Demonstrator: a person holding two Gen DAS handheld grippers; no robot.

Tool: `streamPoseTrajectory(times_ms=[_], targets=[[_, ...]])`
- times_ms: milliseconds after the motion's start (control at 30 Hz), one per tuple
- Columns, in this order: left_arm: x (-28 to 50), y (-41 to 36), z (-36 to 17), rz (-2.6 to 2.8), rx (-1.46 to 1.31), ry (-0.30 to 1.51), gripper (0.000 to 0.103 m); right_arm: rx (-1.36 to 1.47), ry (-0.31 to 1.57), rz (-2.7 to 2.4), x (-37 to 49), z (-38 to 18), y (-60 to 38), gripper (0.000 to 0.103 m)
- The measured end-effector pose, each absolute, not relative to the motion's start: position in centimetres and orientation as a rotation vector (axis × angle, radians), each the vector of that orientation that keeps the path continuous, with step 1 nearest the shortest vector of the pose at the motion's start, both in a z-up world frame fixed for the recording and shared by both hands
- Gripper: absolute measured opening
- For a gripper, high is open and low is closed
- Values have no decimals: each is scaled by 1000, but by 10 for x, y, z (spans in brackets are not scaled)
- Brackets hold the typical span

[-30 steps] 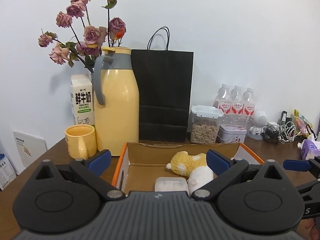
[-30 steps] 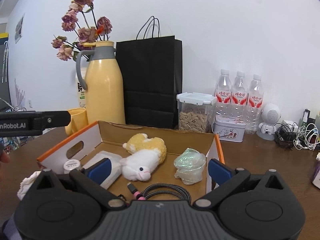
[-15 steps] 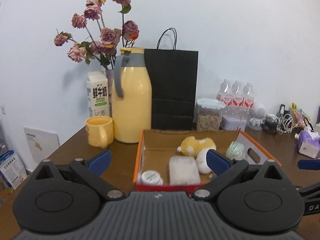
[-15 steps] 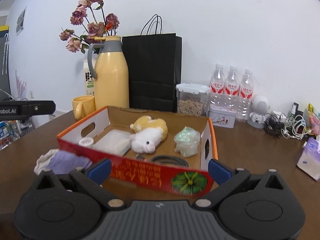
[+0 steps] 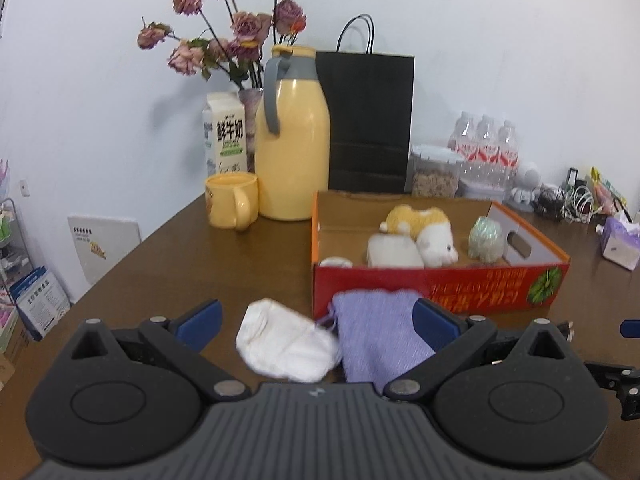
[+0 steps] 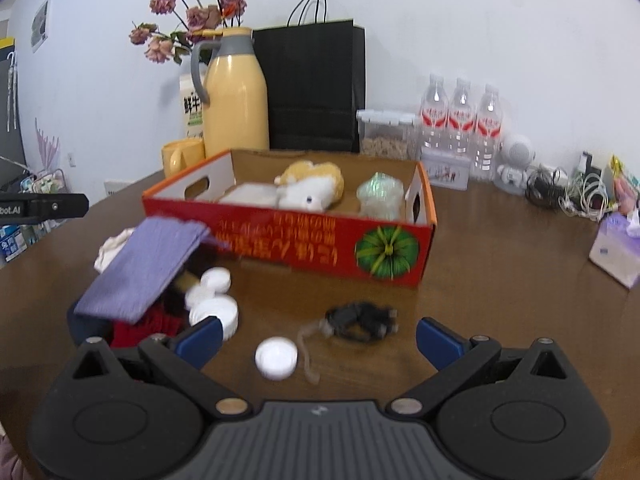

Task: Organize objects
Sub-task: 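Withdraw both open tools from the carton back over the table, then grasp a white round cap with the right tool while the left grasps the purple drawstring pouch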

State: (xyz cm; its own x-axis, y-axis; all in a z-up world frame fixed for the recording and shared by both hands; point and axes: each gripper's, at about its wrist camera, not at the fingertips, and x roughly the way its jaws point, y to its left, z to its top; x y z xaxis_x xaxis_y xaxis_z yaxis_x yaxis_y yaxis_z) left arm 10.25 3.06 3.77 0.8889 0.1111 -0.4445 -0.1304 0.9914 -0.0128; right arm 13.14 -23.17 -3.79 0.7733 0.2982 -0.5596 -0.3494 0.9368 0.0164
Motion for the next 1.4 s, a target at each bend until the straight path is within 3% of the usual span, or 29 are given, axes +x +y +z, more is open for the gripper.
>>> streamPoseTrajectory(times_ms=[333, 433, 700, 1067, 1400], targets=[[82, 36, 19, 130, -60, 523, 103, -70, 679, 383, 110, -66, -231, 102], [78, 38, 17, 133, -72, 532, 103, -80, 687, 403, 100, -70, -226, 92], [75, 40, 16, 134, -84, 541, 103, -135, 654, 452, 76, -75, -213, 52], [73, 39, 16, 126, -84, 544, 103, -246, 567, 476, 64, -71, -203, 29], [72, 39, 14, 129, -86, 554, 103, -257, 527, 492, 60, -68, -204, 27]])
